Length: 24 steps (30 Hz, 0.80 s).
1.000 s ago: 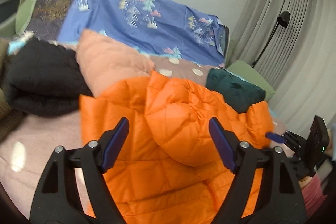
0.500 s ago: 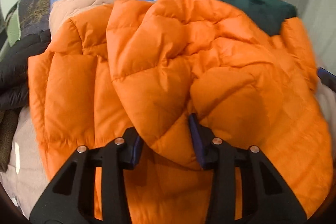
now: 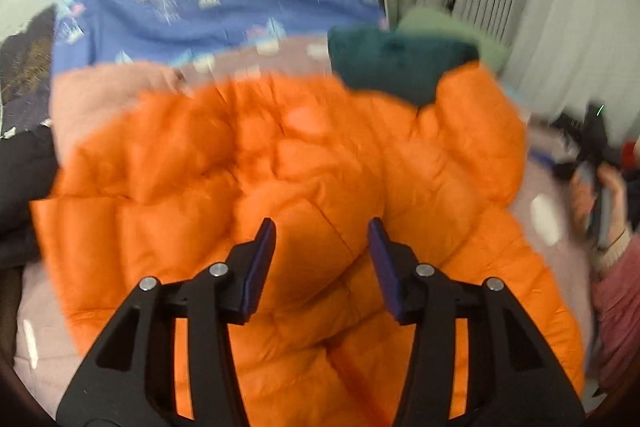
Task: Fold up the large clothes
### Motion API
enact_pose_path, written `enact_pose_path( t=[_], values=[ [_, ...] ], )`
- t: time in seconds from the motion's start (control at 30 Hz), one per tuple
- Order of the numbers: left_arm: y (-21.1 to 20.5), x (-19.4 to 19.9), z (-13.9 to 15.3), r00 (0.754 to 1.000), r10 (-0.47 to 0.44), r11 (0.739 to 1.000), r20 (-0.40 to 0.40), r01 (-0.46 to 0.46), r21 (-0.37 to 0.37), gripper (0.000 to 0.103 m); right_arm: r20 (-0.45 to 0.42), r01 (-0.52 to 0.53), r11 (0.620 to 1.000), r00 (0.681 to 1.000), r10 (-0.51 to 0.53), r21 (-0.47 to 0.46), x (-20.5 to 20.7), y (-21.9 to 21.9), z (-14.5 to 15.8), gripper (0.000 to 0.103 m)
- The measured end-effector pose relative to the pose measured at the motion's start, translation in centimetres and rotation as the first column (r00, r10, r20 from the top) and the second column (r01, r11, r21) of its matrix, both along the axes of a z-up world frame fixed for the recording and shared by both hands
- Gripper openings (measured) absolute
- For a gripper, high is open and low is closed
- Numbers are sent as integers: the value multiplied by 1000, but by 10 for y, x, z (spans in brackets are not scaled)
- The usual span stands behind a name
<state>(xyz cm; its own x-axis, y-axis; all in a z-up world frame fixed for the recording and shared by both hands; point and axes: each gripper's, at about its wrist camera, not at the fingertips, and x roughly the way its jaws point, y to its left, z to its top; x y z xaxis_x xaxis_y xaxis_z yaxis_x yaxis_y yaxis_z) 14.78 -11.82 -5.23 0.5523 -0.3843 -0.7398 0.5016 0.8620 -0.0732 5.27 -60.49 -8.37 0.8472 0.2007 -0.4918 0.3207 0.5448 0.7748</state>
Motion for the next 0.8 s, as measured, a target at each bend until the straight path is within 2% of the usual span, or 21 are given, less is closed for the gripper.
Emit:
enact_pose_path(
  t=[0.03, 0.07, 0.1, 0.23, 0.27, 0.3, 0.33, 0.37, 0.47, 0.6, 0.73, 0.8],
  values=[
    [-10, 9, -21, 999, 16, 998, -37, -14, 58, 49, 14, -8, 1000, 1000, 8, 8, 9, 0, 1, 82],
    [-13, 14, -35, 998, 25, 996, -64, -20, 83, 49, 15, -20, 1000, 1000, 20, 8, 17, -1, 2, 86],
    [-15, 16, -47, 996, 36, 995, -76, -29, 97, 50, 4, -35, 999, 999, 35, 1, 26, -4, 3, 87],
    [-20, 10, -55, 999, 29, 992, -39, -24, 121, 51, -22, 9, 999, 1000, -10, -40, 48, -9, 5, 84],
    [-19, 9, -55, 999, 29, 993, -41, -24, 118, 52, -26, 12, 999, 1000, -13, -39, 52, -11, 4, 69],
    [-18, 9, -54, 999, 29, 993, -43, -24, 112, 52, -36, 8, 999, 999, -9, -33, 54, -11, 2, 42],
    [-17, 8, -53, 998, 30, 994, -46, -25, 105, 52, -51, 7, 1000, 999, -8, -20, 54, -10, -1, 28],
    [-14, 7, -51, 998, 32, 995, -51, -27, 94, 52, -44, 18, 1000, 999, -18, 2, 48, -9, -5, 9],
    [-5, 2, -43, 998, 29, 998, -59, -26, 56, 52, 48, 28, 999, 999, -27, -18, 34, -1, 13, 6],
    [15, -5, -27, 996, 50, 998, -68, -52, -30, 57, 214, -38, 988, 974, 70, -152, 14, 37, 75, 5],
    [46, -16, -5, 994, 100, 986, -50, -106, -132, 64, 330, -156, 937, 907, 261, -312, -5, 107, 128, 5],
    [68, -26, 5, 989, 141, 975, -32, -144, -170, 66, 353, -224, 877, 852, 388, -425, -10, 163, 151, 5]
  ],
)
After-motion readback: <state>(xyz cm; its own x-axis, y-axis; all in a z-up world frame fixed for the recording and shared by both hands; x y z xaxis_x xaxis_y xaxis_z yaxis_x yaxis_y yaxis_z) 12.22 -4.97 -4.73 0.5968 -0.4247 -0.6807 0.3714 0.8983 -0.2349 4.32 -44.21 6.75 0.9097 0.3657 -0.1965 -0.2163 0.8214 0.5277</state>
